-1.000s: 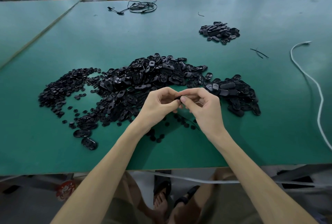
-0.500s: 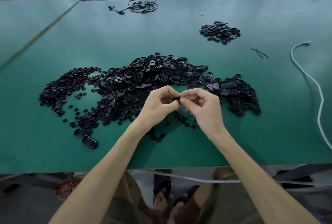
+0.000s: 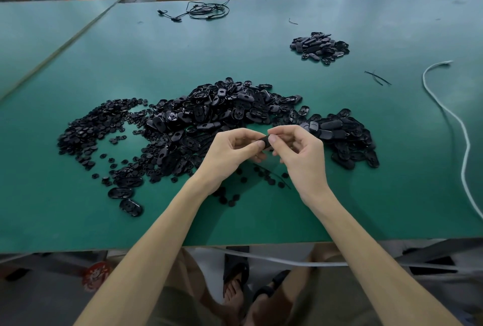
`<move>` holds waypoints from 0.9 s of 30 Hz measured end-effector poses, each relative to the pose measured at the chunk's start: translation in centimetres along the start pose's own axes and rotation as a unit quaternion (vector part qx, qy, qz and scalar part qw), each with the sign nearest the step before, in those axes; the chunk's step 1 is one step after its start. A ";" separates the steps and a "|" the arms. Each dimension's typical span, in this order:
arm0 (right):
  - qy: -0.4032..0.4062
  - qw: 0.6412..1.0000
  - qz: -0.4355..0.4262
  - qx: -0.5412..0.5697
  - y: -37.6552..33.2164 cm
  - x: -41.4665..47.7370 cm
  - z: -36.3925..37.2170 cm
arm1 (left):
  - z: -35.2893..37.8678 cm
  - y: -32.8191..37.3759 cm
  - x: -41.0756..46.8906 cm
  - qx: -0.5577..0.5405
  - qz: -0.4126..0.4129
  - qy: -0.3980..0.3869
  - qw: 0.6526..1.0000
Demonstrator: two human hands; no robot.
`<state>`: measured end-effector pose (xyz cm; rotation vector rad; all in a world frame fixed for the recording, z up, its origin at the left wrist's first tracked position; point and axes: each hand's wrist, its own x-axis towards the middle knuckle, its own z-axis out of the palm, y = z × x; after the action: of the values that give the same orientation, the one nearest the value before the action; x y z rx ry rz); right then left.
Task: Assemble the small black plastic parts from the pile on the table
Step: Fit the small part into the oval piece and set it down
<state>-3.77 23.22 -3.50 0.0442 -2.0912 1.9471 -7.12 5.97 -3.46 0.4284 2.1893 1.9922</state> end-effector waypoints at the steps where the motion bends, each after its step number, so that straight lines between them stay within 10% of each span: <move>1: -0.001 1.000 0.001 0.000 0.0 0.0 0.0 | 0.0 0.0 0.0 -0.001 -0.002 -0.001 1.000; 27: -0.025 0.999 -0.019 -0.019 0.0 -0.1 0.1 | 0.3 0.3 -0.1 0.006 0.001 0.026 1.000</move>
<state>-3.74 23.08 -3.49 0.1244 -2.1421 1.9025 -6.91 6.21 -3.24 0.3843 2.2328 2.0161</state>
